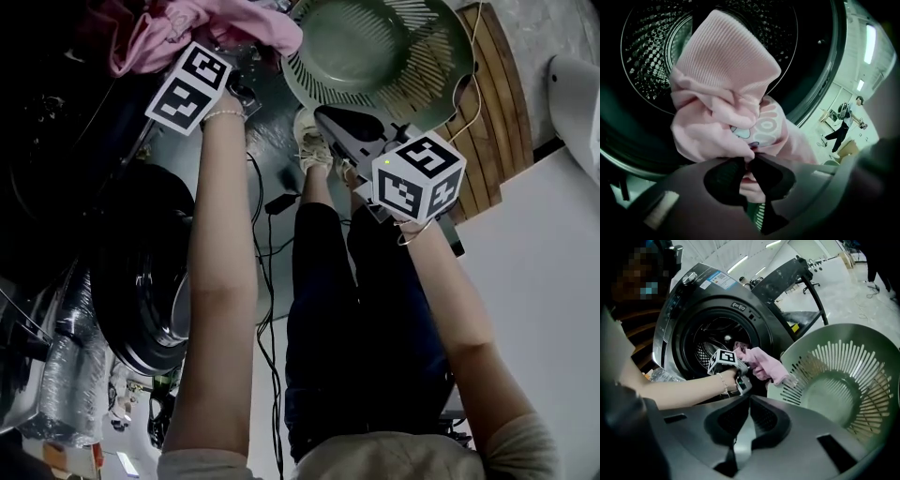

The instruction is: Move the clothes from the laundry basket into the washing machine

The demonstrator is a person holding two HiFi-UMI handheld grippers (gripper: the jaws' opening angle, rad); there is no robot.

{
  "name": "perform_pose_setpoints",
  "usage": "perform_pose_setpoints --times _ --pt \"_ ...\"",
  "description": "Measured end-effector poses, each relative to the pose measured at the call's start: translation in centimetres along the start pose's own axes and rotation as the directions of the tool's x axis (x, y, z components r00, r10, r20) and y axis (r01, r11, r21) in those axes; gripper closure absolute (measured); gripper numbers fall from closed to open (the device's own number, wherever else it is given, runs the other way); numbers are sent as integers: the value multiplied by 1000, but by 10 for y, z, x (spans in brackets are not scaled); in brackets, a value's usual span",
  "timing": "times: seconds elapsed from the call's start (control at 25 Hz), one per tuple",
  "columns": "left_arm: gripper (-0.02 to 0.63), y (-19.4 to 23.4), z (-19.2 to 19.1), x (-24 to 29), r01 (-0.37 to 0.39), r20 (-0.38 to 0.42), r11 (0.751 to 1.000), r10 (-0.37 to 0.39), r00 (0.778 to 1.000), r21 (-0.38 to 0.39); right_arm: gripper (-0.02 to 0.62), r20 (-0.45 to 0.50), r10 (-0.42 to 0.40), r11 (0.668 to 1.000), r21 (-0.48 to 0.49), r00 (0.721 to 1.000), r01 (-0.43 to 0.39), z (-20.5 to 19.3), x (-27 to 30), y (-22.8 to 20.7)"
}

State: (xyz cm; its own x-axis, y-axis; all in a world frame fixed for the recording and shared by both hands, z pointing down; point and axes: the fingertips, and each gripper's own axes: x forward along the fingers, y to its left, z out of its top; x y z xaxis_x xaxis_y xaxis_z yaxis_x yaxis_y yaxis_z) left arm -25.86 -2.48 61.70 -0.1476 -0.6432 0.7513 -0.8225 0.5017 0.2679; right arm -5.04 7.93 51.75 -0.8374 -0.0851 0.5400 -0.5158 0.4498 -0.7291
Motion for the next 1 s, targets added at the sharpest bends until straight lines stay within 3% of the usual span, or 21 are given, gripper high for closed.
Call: perform_pose_setpoints --times 0.12,0.32,0.4,0.52,0.56,0.68,0.88,1.0 --pt "554 -8 33 -26 -7 119 995 -5 993 98 577 7 3 1000 -2 1000 -3 5 2 4" --pt "554 2 107 -41 -85 309 970 11 951 228 577 22 11 1000 -14 1000 -11 15 4 7" --pt "554 6 130 -31 -98 323 947 -6 947 305 577 28 11 1000 -17 1000 -10 18 4 9" --pt "552 5 157 -21 -128 338 893 -29 941 431 577 30 7 1000 -21 1000 -6 19 4 8" --pt "552 8 164 -20 -139 356 892 -26 934 430 577 29 6 1000 -21 1000 -5 18 4 8" --pt "551 16 171 -14 -158 387 921 8 922 356 577 28 4 1000 -19 1000 -4 16 4 7" --pt "495 23 147 -9 -101 320 968 23 947 228 577 26 4 1000 -9 1000 -4 10 3 12" --pt "337 20 140 -33 -42 327 985 -15 945 166 577 29 2 1000 -2 1000 -2 8 1 13"
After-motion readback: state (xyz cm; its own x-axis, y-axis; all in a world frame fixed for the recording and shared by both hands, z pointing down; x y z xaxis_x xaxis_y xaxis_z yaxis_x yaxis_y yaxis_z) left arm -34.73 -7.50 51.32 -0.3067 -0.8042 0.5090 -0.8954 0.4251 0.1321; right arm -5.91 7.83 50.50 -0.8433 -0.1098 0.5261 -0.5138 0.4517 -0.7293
